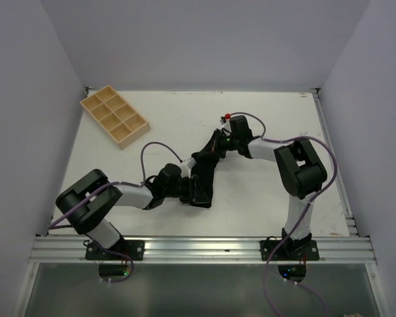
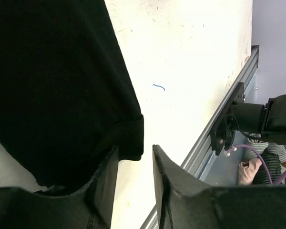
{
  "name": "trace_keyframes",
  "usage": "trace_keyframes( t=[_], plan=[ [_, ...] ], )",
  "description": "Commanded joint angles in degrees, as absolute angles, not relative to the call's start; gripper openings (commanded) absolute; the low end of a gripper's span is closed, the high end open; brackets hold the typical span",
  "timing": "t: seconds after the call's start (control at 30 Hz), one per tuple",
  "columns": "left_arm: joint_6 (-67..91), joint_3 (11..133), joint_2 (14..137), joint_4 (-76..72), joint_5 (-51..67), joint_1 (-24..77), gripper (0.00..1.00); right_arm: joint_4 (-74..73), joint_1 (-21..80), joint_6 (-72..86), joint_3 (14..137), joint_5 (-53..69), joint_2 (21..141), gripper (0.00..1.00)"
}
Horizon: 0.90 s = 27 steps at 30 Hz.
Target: Roll the underwear
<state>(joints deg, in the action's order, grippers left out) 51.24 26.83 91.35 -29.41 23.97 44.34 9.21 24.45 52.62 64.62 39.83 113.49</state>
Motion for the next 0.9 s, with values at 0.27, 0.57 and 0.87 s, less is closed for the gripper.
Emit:
trace_keyframes(
  t=[0.27, 0.57, 0.87],
  plan=[
    [45.7, 30.8, 86.3, -15.1, 24.3, 44.4, 0.46, -12.9, 24.0, 43.8, 66.0, 31.4, 97.6, 0.34],
    [43.2, 36.6, 80.5, -7.7, 26.3, 44.3, 0.56, -16.8, 26.9, 44.5, 54.6, 27.7, 87.1, 0.51],
    [39.9, 40.3, 77.6, -0.1, 26.2, 38.5, 0.57, -20.7, 35.7, 47.8, 52.7, 17.2, 86.0, 0.63]
  ],
)
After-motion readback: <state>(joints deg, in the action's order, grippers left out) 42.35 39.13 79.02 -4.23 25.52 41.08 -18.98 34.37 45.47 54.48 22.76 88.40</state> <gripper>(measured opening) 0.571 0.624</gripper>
